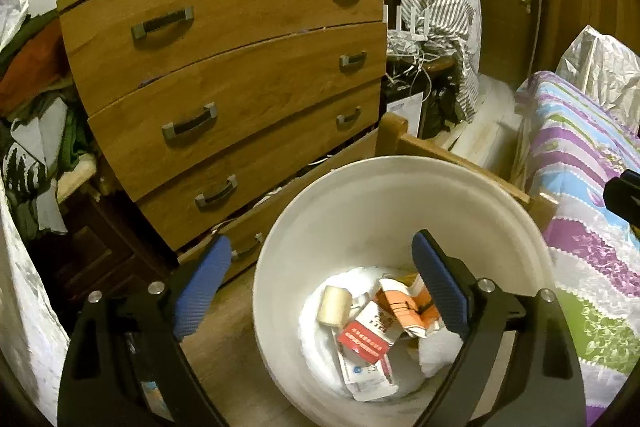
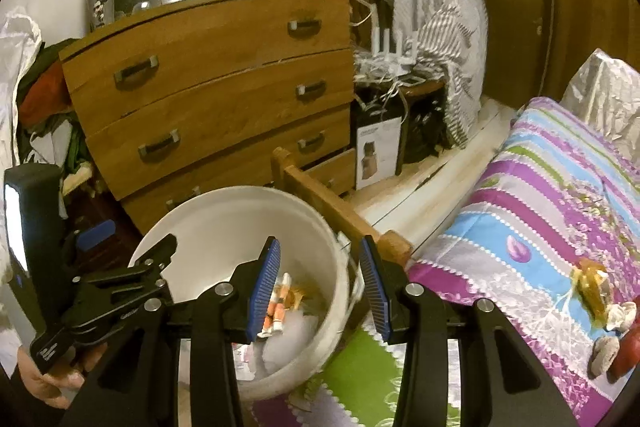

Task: Collect trash
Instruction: 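Open both tools to drop the sponge block and paper cup into the bucket, then return both tools to the bed toward the red apple and yarn ball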

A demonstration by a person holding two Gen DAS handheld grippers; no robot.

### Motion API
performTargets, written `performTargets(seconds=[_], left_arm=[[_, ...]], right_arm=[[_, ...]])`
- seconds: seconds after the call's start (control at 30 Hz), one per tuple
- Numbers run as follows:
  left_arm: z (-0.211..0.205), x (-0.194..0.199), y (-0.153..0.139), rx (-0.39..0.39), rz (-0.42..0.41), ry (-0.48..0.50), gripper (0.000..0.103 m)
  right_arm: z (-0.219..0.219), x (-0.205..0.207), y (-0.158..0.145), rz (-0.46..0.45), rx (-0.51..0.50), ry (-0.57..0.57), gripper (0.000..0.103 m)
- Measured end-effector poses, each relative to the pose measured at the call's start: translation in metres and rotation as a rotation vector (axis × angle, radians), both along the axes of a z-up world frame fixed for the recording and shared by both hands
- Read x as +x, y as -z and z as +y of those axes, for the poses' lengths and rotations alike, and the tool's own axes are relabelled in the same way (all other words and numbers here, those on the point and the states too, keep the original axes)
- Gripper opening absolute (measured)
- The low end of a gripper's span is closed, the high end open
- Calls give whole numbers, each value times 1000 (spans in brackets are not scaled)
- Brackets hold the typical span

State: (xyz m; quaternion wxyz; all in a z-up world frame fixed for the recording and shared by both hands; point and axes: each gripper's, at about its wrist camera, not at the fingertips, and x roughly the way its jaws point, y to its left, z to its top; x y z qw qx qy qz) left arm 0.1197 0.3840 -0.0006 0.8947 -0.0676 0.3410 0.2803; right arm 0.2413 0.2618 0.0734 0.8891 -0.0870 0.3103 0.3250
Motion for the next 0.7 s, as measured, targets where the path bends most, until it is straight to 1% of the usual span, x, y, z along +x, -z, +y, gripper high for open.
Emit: performTargets(seconds=[0.13,0.27,0.33,0.43,0.53,0.7], left_arm=[[-14,-5,-10,-10,-37,-9,92],[-36,-13,-19,-35,-86,-13,93],[-55,-16,-24,-39,-114,6,94],[-87,-18,-25,-37,-134,55,96],[-122,-12,-17,-37,-110,124,97],[-177,2,7,-32,-24,238,97]], right_arm=[[-25,-9,-9,-76,46,49,43],[-54,-15,-14,-128,72,99,43],[-70,-17,-14,-149,78,124,43],[-97,-17,-10,-150,79,157,43],[-128,-15,-1,-125,85,190,43],[-184,-7,19,-70,93,265,43]])
